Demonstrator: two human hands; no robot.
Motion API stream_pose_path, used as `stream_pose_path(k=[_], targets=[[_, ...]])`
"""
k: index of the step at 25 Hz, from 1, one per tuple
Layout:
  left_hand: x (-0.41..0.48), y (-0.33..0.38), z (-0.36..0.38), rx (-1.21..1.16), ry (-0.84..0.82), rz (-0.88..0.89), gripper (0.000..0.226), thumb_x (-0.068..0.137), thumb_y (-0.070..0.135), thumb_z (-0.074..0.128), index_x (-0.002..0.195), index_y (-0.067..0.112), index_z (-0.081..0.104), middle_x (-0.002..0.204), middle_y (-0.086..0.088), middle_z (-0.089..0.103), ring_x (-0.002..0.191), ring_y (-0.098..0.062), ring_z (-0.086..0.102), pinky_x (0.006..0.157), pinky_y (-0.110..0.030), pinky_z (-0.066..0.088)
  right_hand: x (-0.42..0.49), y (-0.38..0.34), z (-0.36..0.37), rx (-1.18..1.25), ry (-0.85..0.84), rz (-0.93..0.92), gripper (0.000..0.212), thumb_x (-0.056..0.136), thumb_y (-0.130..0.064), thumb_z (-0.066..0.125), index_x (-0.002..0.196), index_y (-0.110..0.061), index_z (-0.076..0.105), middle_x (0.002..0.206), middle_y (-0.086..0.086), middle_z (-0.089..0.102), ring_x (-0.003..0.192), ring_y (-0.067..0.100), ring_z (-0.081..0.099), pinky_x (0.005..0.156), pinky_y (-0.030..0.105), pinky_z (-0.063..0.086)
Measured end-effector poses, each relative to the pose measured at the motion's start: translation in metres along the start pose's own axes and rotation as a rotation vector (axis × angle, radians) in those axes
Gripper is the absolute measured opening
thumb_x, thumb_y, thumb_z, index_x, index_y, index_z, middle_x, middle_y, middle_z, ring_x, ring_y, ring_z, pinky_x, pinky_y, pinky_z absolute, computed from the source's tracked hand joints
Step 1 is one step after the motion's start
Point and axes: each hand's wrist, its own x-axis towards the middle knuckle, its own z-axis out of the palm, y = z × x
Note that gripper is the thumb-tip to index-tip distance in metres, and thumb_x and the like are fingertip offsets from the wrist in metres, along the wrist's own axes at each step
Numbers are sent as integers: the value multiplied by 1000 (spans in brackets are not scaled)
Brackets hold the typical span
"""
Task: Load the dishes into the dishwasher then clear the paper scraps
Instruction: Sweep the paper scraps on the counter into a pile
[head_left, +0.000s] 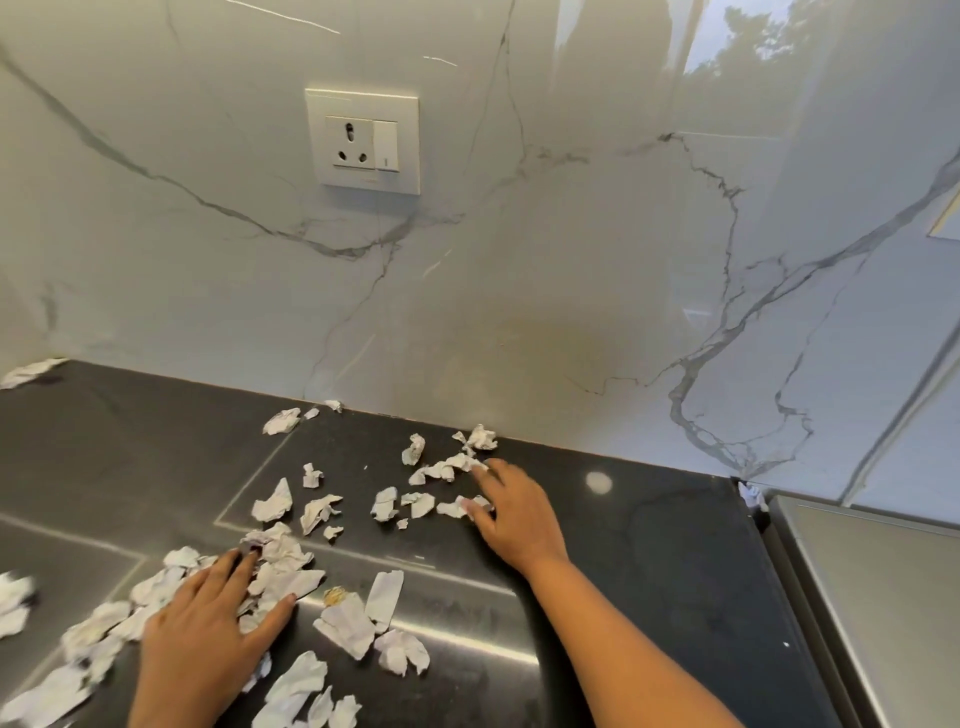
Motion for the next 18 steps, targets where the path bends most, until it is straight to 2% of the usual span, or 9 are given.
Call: stream_pose_path(k=[3, 4, 6, 8, 10, 12, 13, 15, 18], targets=[[-21, 23, -38, 51, -33, -45, 98, 64, 82, 14, 142, 29, 39, 149, 6, 38, 136, -20, 36, 108, -42, 32, 9, -4, 3, -47, -101, 296, 62, 92, -59, 31, 142, -22, 36, 148, 12, 33, 138, 32, 25, 115, 44, 19], [-24, 28, -42, 26, -44, -56, 98, 64, 82, 12, 143, 30, 38, 149, 7, 37, 137, -19, 35, 108, -42, 33, 14, -16, 7, -70, -135, 273, 62, 92, -60, 30, 143, -25, 34, 150, 12, 29, 140, 32, 20, 116, 47, 13], [-28, 29, -47, 33, -26, -47, 98, 63, 81, 8, 144, 32, 33, 151, 10, 32, 138, -16, 31, 109, -40, 32, 20, -56, 12, -74, -230, 44, 60, 92, -59, 31, 142, -27, 35, 150, 10, 29, 140, 30, 20, 116, 49, 10], [-30, 33, -49, 46, -14, -69, 98, 63, 80, 5, 145, 33, 32, 152, 12, 29, 139, -14, 28, 108, -40, 30, 15, -93, 23, 76, -245, -253, 54, 92, -55, 36, 132, -22, 51, 139, 7, 47, 131, 26, 38, 111, 46, 27], [-32, 36, -50, 23, -1, -84, 97, 63, 79, 6, 144, 32, 35, 152, 12, 30, 139, -14, 29, 107, -41, 30, 14, -110, 36, 234, -70, -396, 44, 90, -47, 45, 112, -17, 67, 118, 7, 64, 111, 24, 57, 93, 44, 47], [-32, 37, -53, -1, -6, -85, 97, 63, 78, 6, 144, 32, 35, 152, 12, 29, 139, -14, 28, 107, -41, 29, 32, -103, 46, 224, 162, -182, 39, 87, -42, 52, 111, -14, 67, 122, 12, 60, 116, 29, 54, 95, 50, 45], [-33, 36, -53, -6, -10, -84, 96, 64, 77, 6, 144, 32, 34, 152, 12, 29, 140, -14, 28, 107, -41, 29, 40, -94, 47, 169, 166, 44, 43, 88, -42, 51, 120, -15, 62, 133, 15, 51, 127, 33, 43, 104, 55, 35], [-34, 35, -52, -21, -15, -88, 96, 64, 77, 7, 145, 32, 33, 153, 12, 27, 140, -15, 25, 108, -41, 27, 55, -77, 46, 39, -7, 403, 54, 91, -47, 45, 137, -19, 45, 149, 19, 26, 139, 37, 17, 112, 57, 15], [-34, 35, -53, 4, -31, -76, 96, 64, 76, 2, 147, 34, 23, 155, 13, 19, 142, -13, 18, 111, -39, 23, 67, -73, 45, -83, -154, 394, 61, 92, -57, 33, 144, -25, 31, 154, 16, 15, 142, 36, 6, 113, 57, 4]])
